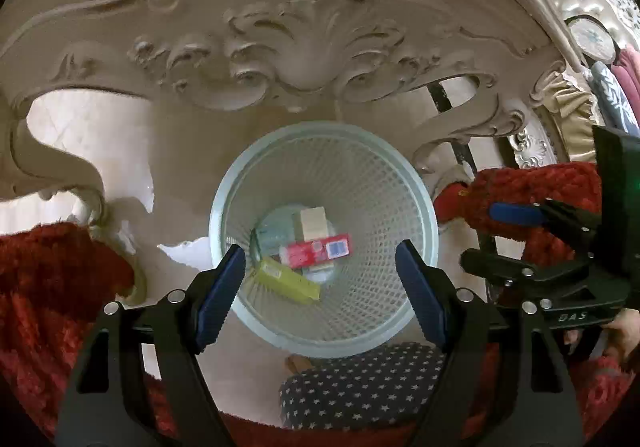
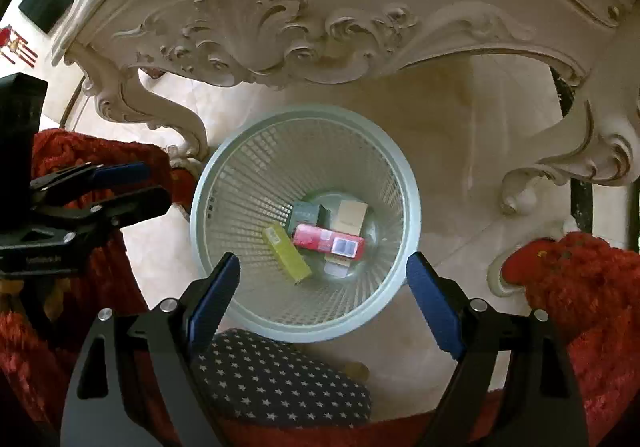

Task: Collect trash
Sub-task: 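Lower both boxes over the wastebasket and open both tools to release, then grasp the orange-filled plastic bag with the right tool while the left tool grasps the red tube package, then move both items over the wastebasket and open both tools to drop them, then grasp the pink box with the right tool while the left tool grasps the blue-red snack bag, then carry both items over the wastebasket and open both tools to release, then grasp the silver box with the right tool while the left tool grasps the white-purple snack bag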

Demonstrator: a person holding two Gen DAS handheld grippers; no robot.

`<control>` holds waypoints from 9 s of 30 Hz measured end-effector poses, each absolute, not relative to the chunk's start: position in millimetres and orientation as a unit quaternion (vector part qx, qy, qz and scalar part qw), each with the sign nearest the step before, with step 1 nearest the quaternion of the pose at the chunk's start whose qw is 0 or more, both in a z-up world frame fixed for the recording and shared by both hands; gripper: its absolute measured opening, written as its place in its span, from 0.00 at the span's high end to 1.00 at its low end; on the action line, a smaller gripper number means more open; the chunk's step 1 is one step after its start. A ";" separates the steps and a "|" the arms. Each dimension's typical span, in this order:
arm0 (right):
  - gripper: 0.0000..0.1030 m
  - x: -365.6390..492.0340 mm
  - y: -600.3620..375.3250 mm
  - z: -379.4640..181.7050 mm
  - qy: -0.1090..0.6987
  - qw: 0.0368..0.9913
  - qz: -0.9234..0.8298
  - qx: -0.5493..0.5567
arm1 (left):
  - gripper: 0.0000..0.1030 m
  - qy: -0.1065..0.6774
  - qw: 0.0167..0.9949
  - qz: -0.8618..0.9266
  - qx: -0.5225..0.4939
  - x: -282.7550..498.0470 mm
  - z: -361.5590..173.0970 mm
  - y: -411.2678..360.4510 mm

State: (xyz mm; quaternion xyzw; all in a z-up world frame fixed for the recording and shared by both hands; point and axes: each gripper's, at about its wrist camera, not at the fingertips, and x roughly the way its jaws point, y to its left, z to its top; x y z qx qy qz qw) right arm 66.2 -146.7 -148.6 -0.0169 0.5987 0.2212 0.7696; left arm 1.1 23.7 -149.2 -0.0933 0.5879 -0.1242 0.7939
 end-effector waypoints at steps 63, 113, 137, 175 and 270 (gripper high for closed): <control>0.59 152.8 -132.1 48.9 0.323 0.901 0.287 0.042 | 0.74 0.346 0.931 -0.109 -0.045 113.6 55.3 90.5; 0.27 71.5 -141.1 -157.8 0.572 0.793 0.209 -0.017 | 0.29 0.611 0.784 -0.095 -0.054 -1.0 -179.7 7.4; 0.27 230.6 -118.2 66.0 0.332 0.918 0.215 0.006 | 0.20 0.387 0.917 -0.044 -0.082 142.5 29.6 29.9; 0.56 173.2 -168.5 47.5 0.350 0.908 0.227 0.032 | 0.62 0.318 0.943 -0.097 -0.031 48.3 49.8 39.5; 0.17 400.9 -169.3 23.5 0.389 0.898 0.183 -0.098 | 0.23 0.433 0.901 0.015 -0.008 288.6 -0.5 108.0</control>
